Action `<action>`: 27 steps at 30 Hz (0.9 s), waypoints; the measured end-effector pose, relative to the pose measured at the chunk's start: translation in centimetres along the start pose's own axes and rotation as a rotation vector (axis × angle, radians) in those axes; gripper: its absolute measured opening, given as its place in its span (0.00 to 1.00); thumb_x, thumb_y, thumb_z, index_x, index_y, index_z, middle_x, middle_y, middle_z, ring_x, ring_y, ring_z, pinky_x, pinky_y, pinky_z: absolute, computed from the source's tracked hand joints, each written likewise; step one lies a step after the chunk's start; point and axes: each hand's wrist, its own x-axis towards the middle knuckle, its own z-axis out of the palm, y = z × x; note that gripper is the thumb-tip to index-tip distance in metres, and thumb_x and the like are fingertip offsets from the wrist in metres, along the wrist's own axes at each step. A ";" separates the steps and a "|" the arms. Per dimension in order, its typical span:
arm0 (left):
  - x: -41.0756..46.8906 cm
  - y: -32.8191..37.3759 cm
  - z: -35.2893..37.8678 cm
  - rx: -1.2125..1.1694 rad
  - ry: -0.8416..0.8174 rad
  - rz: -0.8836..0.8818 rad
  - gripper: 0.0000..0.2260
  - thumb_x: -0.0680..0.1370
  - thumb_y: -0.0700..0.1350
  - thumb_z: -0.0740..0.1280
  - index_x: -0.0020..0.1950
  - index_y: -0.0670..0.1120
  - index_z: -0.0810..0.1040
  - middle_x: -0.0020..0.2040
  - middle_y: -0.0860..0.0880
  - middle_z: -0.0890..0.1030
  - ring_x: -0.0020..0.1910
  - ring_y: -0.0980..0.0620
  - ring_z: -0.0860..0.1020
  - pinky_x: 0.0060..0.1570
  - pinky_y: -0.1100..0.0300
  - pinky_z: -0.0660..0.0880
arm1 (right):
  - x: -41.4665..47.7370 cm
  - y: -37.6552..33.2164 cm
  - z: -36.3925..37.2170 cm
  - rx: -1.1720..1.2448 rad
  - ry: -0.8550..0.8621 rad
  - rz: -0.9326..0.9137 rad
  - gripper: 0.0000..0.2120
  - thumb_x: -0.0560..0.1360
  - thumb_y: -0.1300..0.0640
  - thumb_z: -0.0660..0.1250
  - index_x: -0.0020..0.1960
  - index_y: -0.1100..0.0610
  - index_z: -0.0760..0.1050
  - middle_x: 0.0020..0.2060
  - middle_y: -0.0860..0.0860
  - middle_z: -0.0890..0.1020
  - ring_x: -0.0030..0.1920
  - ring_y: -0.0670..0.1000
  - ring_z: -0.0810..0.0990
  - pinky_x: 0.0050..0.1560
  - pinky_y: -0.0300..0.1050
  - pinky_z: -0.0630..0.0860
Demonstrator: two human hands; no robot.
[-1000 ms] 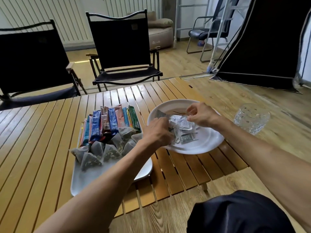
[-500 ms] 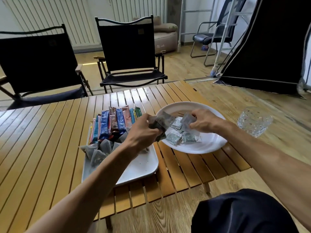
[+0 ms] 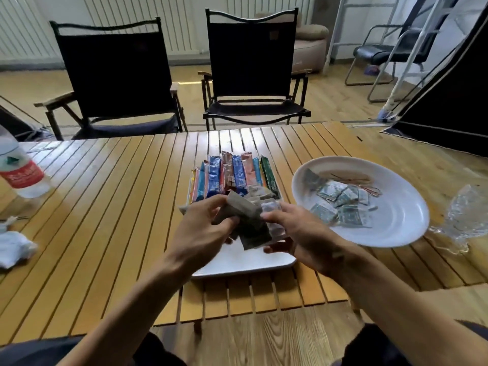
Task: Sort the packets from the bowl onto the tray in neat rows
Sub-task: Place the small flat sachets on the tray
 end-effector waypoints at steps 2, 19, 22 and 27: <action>-0.1 -0.8 -0.5 0.048 0.013 0.006 0.13 0.76 0.38 0.67 0.59 0.49 0.74 0.50 0.54 0.81 0.48 0.60 0.81 0.42 0.67 0.78 | 0.4 0.6 0.2 -0.012 -0.017 -0.020 0.13 0.76 0.59 0.68 0.60 0.54 0.75 0.51 0.54 0.84 0.50 0.53 0.84 0.40 0.43 0.80; -0.3 -4.2 -4.6 0.772 -0.057 0.072 0.08 0.75 0.43 0.68 0.51 0.54 0.77 0.56 0.54 0.74 0.53 0.56 0.74 0.47 0.65 0.74 | 1.2 2.8 -1.2 -0.120 0.037 -0.060 0.15 0.74 0.64 0.70 0.60 0.56 0.76 0.51 0.54 0.85 0.48 0.53 0.86 0.35 0.42 0.78; -0.8 -4.5 -4.1 0.777 -0.149 0.033 0.08 0.75 0.46 0.68 0.53 0.54 0.76 0.53 0.56 0.73 0.52 0.57 0.74 0.47 0.64 0.74 | 1.0 3.1 -1.3 -0.107 0.026 -0.064 0.15 0.74 0.64 0.70 0.60 0.56 0.76 0.51 0.55 0.85 0.49 0.55 0.85 0.42 0.53 0.80; -1.3 -5.2 -3.6 0.904 -0.218 0.051 0.08 0.76 0.46 0.66 0.54 0.56 0.76 0.57 0.55 0.74 0.54 0.56 0.72 0.56 0.59 0.73 | 0.9 3.0 -1.3 -0.101 -0.026 -0.053 0.16 0.72 0.61 0.72 0.59 0.56 0.77 0.51 0.54 0.86 0.49 0.55 0.86 0.38 0.46 0.80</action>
